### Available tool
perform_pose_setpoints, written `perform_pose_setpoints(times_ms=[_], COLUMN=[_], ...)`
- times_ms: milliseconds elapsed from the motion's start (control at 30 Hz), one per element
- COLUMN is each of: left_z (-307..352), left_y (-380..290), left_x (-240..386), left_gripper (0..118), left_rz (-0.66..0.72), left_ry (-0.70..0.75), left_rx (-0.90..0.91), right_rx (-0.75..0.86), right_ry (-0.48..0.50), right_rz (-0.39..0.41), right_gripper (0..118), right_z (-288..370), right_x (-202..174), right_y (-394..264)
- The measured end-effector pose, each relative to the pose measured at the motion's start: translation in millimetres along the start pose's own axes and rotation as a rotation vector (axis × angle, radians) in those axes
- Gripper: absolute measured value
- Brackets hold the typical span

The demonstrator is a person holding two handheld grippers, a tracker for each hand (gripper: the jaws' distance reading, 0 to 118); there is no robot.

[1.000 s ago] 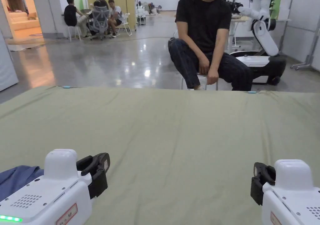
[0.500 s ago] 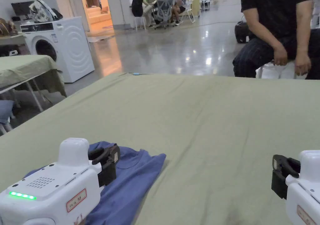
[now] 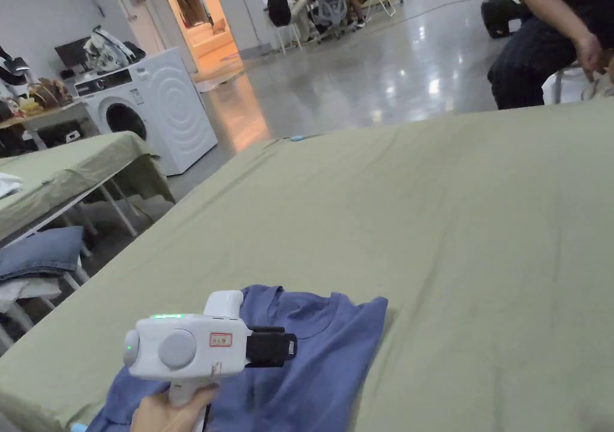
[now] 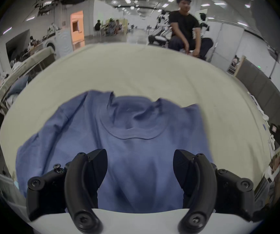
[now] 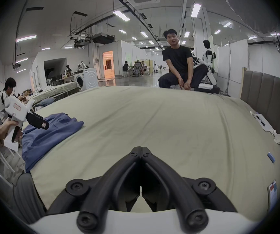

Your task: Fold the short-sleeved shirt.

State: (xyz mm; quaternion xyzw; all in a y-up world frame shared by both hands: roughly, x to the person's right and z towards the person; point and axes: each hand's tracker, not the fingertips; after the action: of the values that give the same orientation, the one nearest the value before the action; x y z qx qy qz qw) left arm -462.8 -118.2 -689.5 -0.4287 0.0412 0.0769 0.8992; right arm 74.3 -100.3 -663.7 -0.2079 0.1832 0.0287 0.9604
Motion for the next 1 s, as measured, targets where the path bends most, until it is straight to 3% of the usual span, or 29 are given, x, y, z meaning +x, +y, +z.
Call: perform_pose_setpoints(times_ms=[200,267,300,333,467,500,600,767,867,1000], left_z=[-37.5,-34.9,-31.6,-30.6,-30.0,-22.9,16.9,96.9,136.2,151.8], left_y=[-2.3,1.0,2.0,2.8,2.5,4.2,29.9,116.4,164.0,204.9], left_x=[-13.1,-5.1,-4.1,-3.1,-6.3,-6.0,-9.4,14.6,44.9,117.0], left_gripper=[75,53,30,15,6,6,6,6,6,6], left_rz=[0.121,0.067,0.013,0.045,0.098,0.085,0.228,-0.012,-0.024,-0.189], left_ry=[0.007,0.054,0.065,0.045,0.052,0.111,0.124,0.267,0.223,0.149], left_rx=[-0.075,-0.106,-0.105,-0.096,-0.086,-0.035,0.161,0.321,0.448,0.545], right_rx=[-0.041,-0.038,-0.034,-0.033,-0.045,-0.052,-0.052,-0.008,0.002,0.003], right_ry=[-0.017,-0.021,-0.018,-0.005,-0.009,-0.02,-0.015,-0.061,-0.078,-0.118], right_rz=[0.003,-0.018,-0.046,-0.081,-0.109,-0.101,-0.1,-0.123,-0.158,-0.182], right_gripper=[0,0,0,0,0,0,0,0,0,0], right_z=[-3.7,-1.4,-0.8,-0.4,2.3,3.1,9.1,22.1,29.0,40.5], right_x=[6.7,9.8,11.6,13.7,18.8,19.2,27.0,43.4,56.1,70.3], right_y=[-3.5,-5.0,-5.8,-6.7,-9.7,-9.9,-9.0,-3.6,-3.5,-6.7])
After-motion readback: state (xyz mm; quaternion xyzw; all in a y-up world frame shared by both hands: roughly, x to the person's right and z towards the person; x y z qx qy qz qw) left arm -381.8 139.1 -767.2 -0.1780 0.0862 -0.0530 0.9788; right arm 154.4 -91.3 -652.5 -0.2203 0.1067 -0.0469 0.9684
